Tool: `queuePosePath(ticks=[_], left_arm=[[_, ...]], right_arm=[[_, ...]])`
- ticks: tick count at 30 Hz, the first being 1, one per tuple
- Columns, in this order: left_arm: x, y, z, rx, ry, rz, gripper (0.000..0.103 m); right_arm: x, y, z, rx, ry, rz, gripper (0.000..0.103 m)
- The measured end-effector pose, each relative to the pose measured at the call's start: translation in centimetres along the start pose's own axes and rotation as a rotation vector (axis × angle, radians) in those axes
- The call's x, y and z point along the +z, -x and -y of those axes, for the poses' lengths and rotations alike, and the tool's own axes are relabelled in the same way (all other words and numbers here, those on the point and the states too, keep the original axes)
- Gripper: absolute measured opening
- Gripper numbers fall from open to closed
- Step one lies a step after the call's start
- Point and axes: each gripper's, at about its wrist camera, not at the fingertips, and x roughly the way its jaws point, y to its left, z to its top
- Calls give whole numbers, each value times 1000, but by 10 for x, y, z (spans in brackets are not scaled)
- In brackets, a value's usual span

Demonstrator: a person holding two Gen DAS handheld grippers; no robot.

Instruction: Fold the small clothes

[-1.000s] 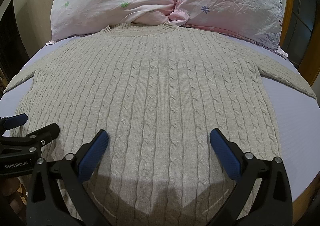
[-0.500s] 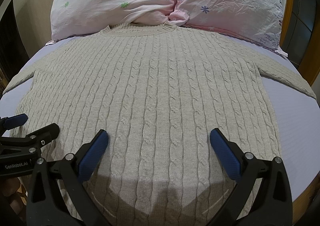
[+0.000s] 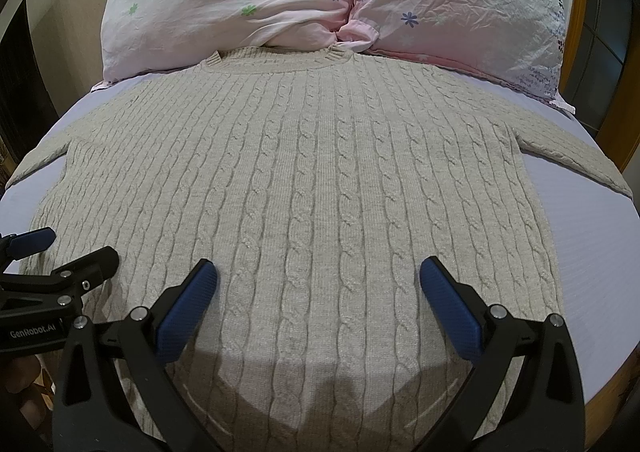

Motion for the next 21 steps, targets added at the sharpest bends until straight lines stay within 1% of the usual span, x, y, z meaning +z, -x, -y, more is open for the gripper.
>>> queuePosePath(ticks=[21], left_arm=[[0,2,0,0,-5,-5,102]], right_arm=[[-2,-3,-1,-1,3,-8,101]])
